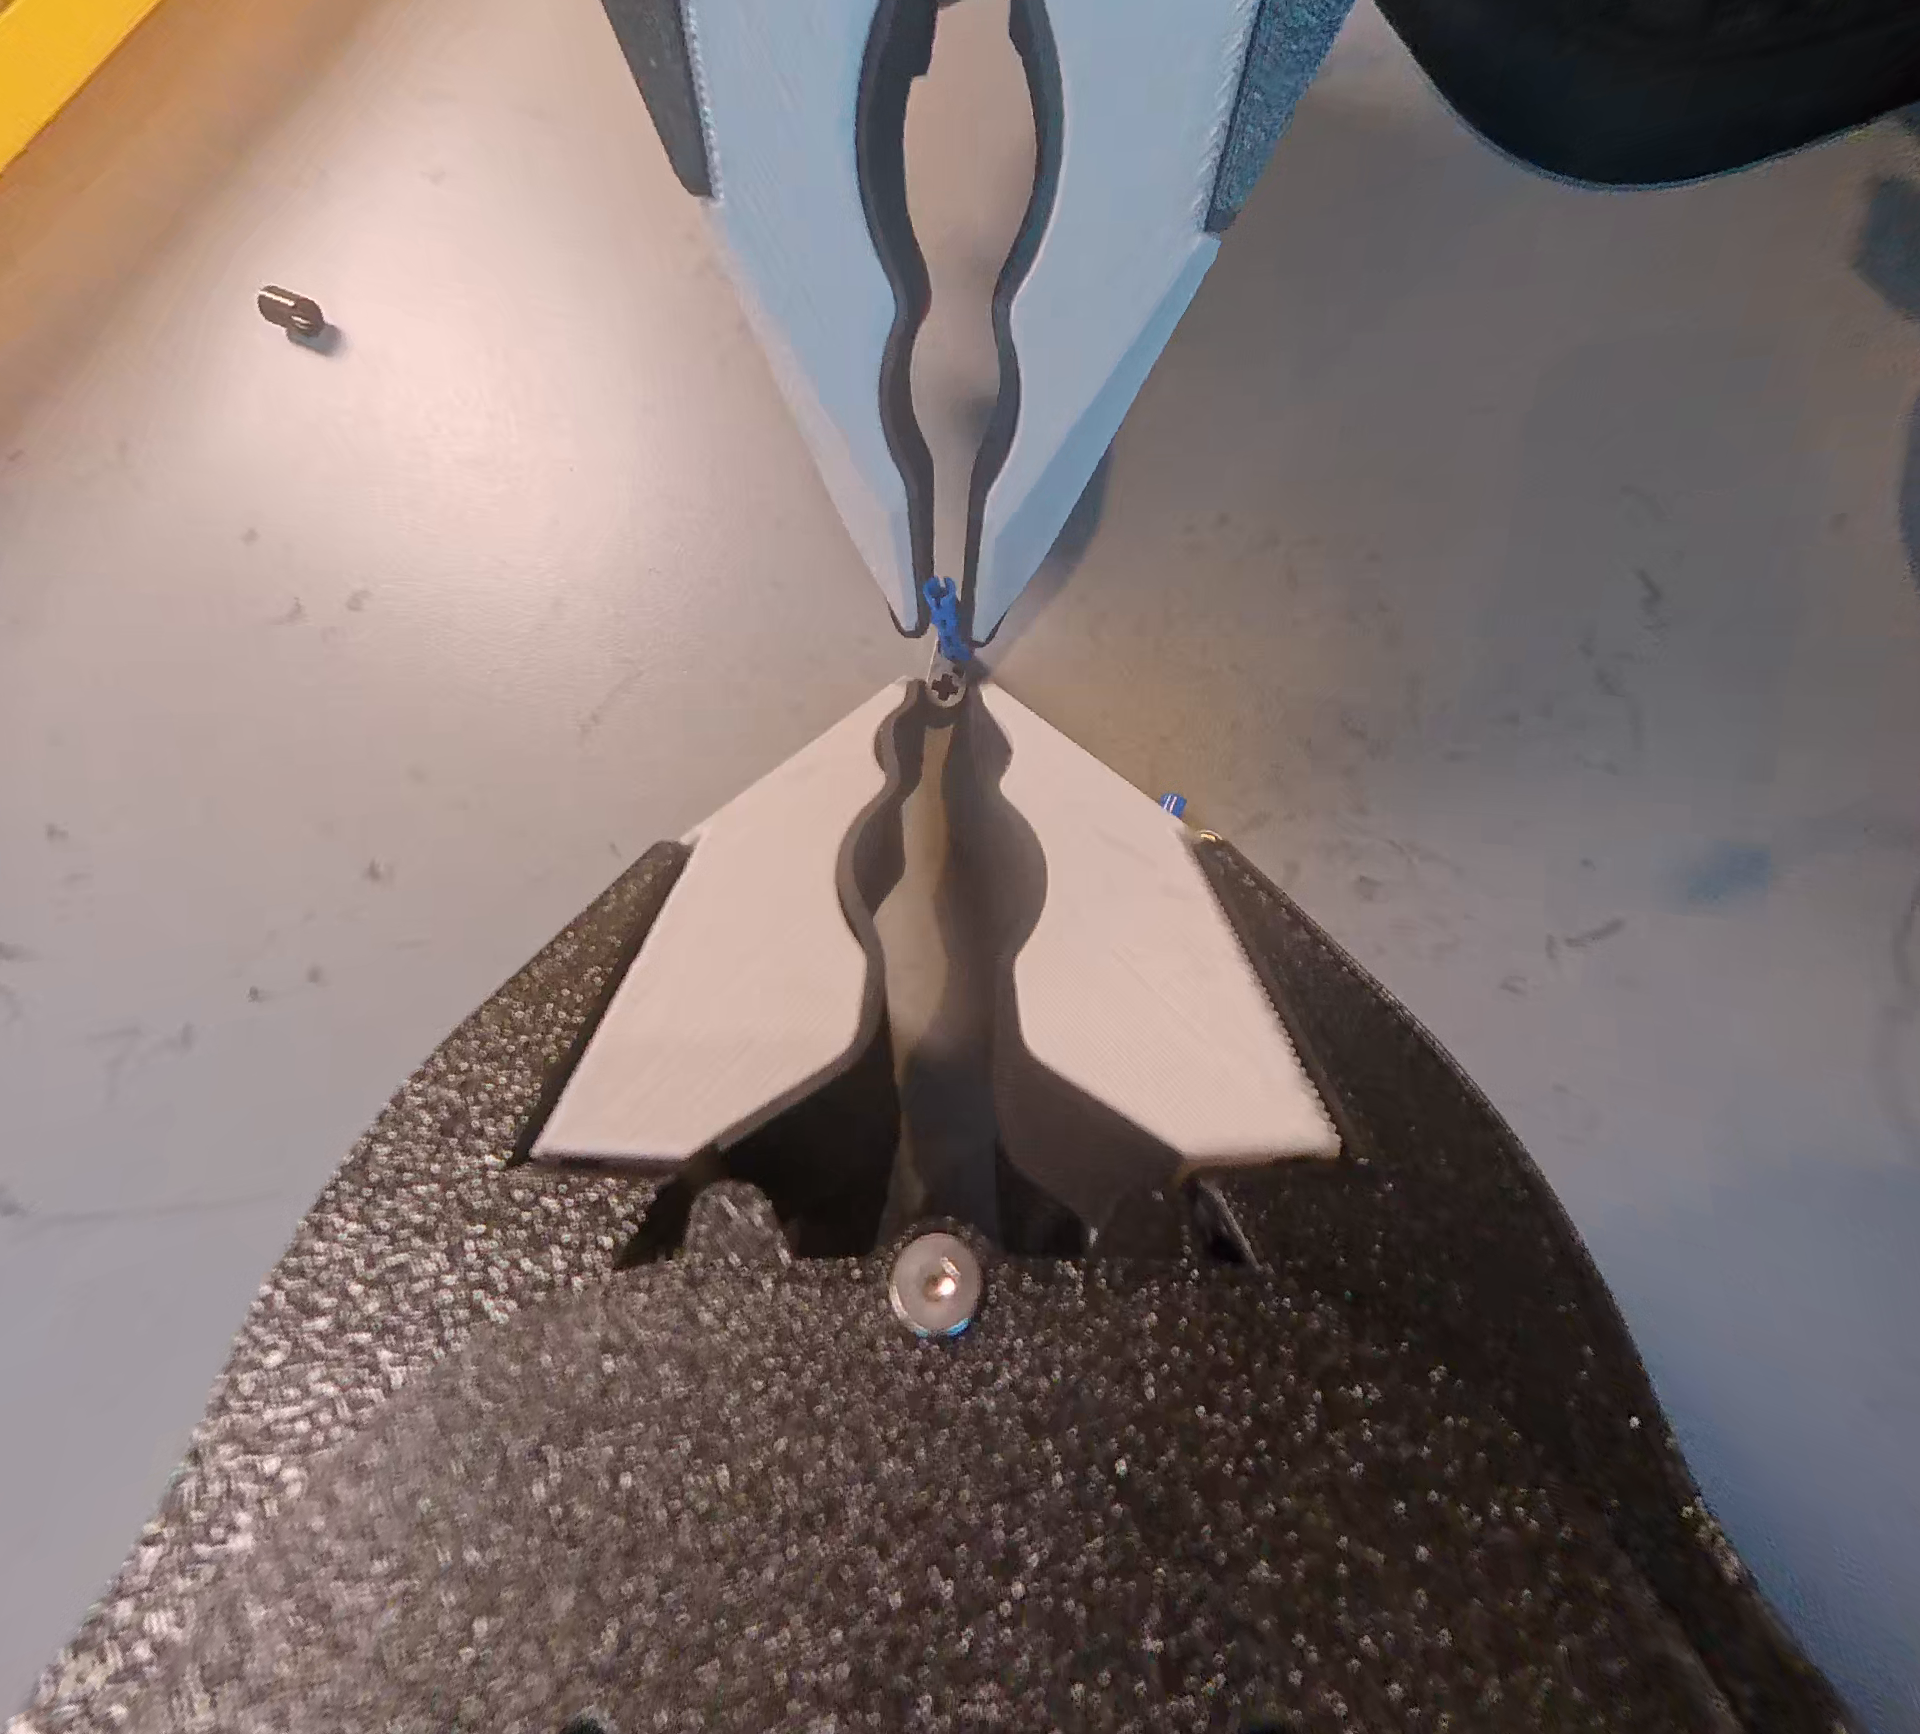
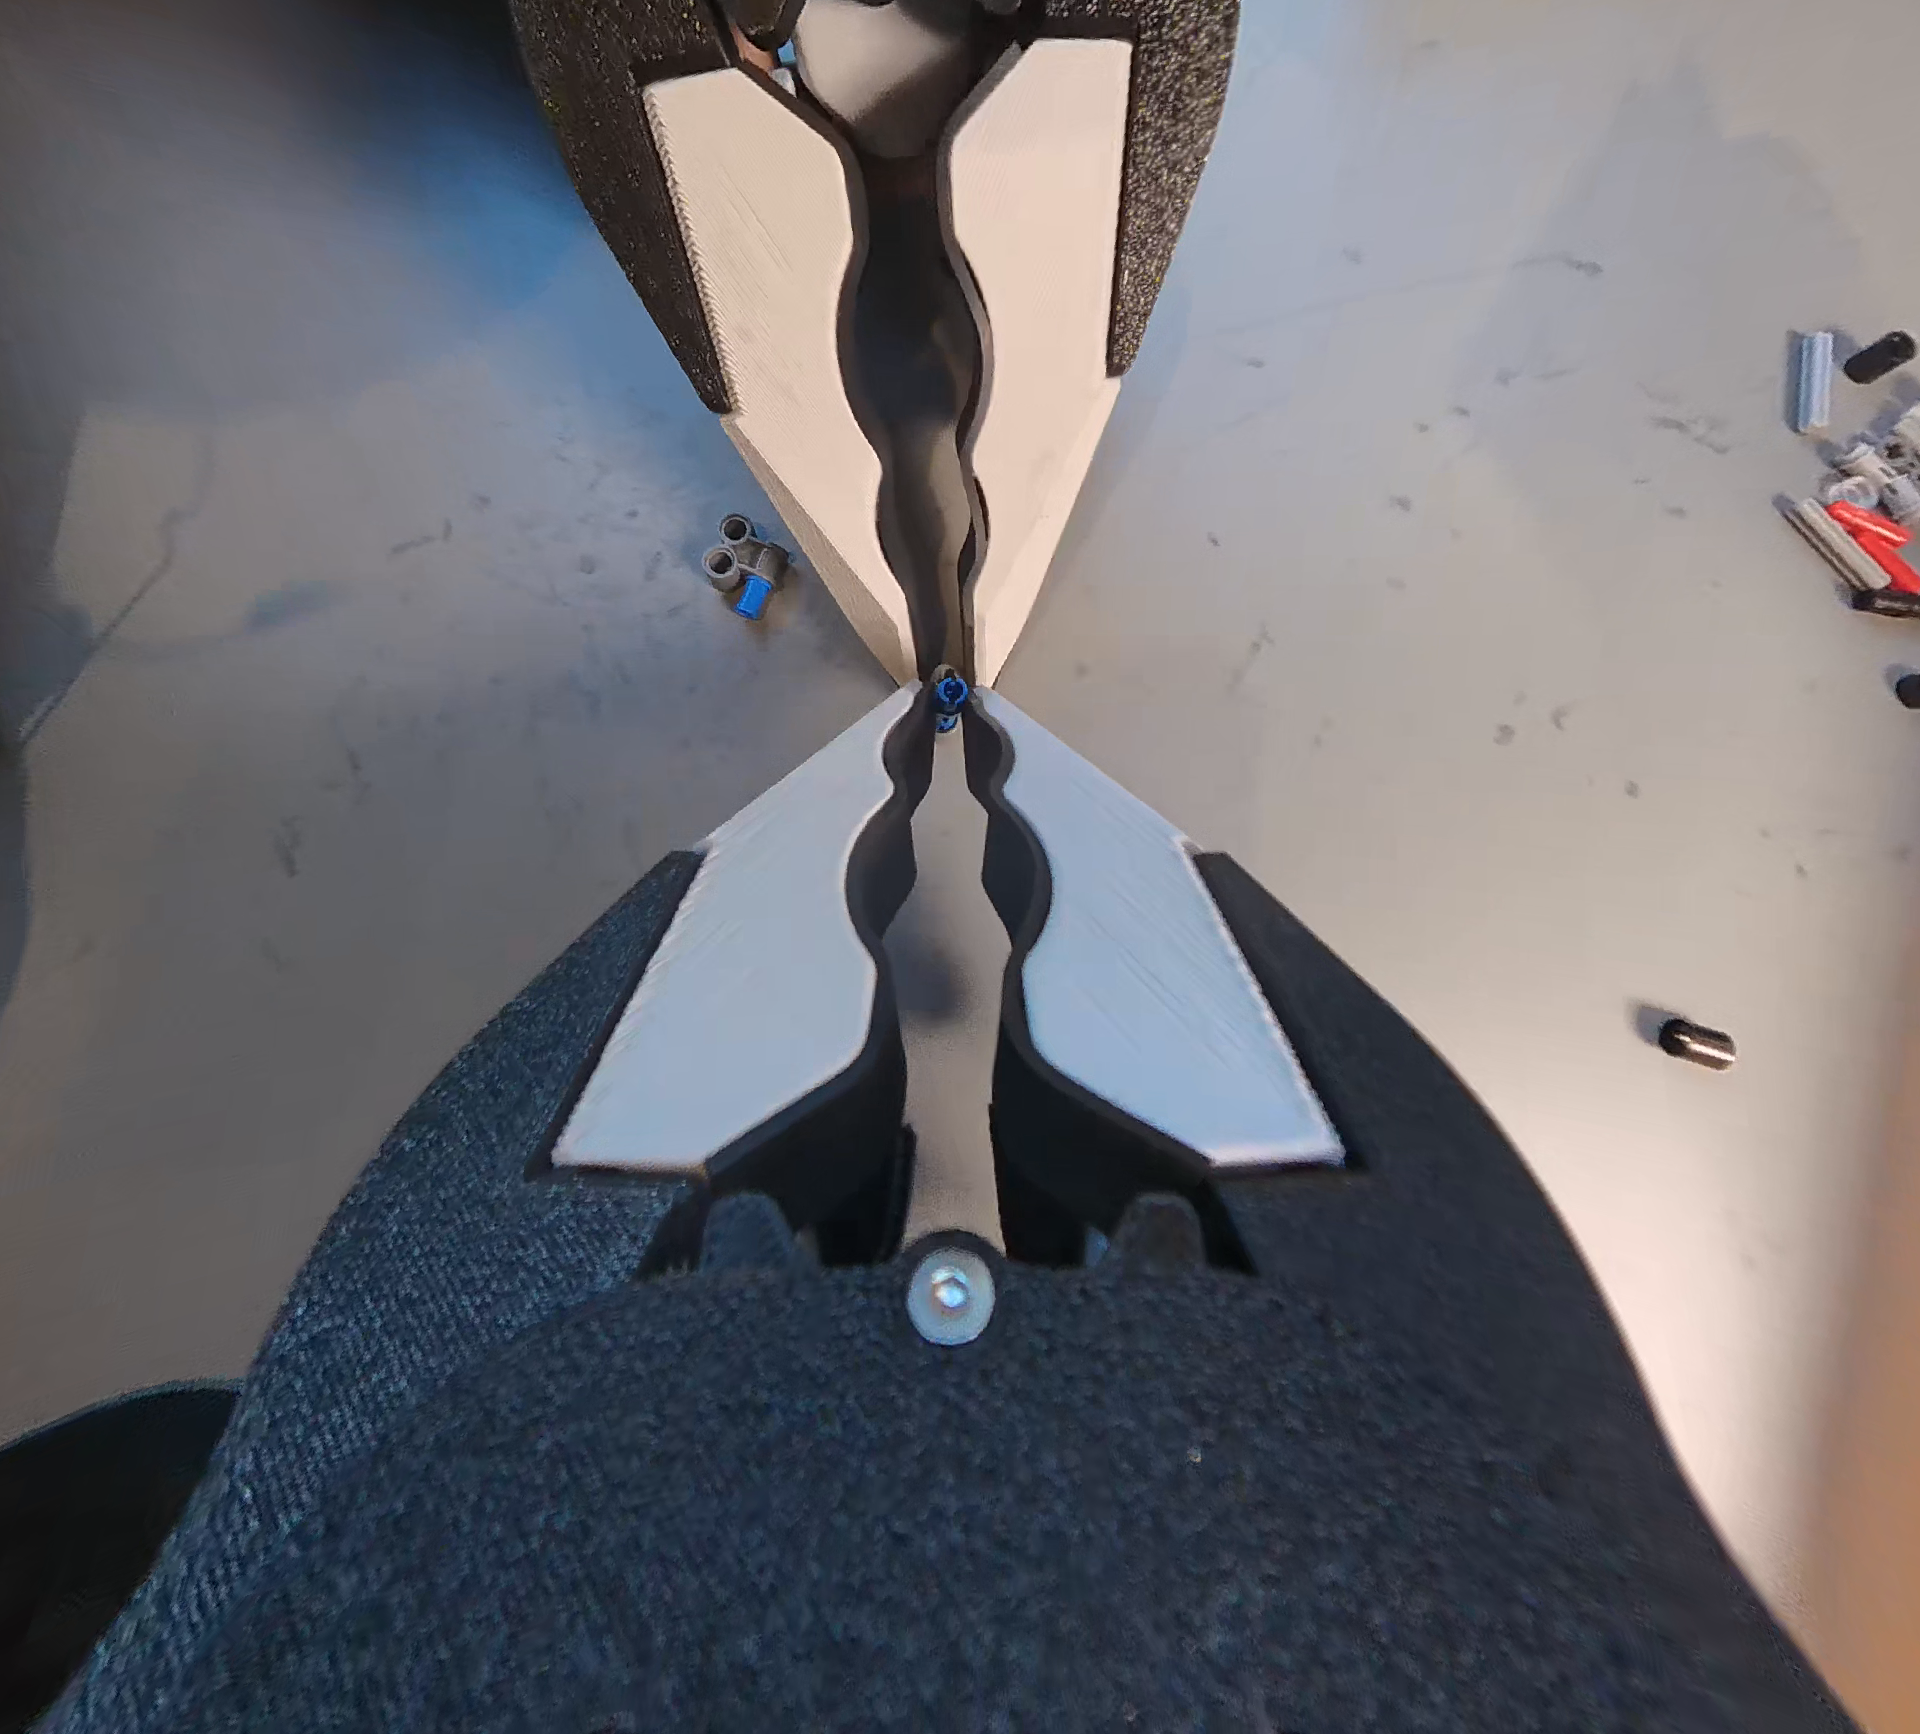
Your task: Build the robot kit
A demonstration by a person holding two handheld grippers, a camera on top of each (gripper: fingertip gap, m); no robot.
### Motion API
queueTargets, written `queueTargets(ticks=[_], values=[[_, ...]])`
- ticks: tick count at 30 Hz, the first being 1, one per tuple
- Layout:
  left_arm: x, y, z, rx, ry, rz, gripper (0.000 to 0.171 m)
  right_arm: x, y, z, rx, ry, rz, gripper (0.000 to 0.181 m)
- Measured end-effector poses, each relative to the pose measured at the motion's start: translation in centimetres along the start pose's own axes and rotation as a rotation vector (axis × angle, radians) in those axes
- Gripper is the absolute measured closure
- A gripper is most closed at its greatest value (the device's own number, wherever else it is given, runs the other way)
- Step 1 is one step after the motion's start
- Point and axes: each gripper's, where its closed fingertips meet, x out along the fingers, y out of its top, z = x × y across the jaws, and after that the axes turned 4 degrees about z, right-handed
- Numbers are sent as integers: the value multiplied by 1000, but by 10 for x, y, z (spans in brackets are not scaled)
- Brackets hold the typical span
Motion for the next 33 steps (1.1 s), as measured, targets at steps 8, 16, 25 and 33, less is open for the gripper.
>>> queueTargets(ticks=[8,16,25,33], values=[[-1,0,0,-31,-13,12,165,1,0,0,-48,-25,-18,177],[-1,0,0,-57,-15,13,165,1,-1,0,-91,-41,2,177],[-1,0,0,-63,-15,15,166,3,-19,-2,-65,-32,-56,178],[-2,0,1,-45,-15,15,165,-5,-8,0,-95,-5,-81,178]])
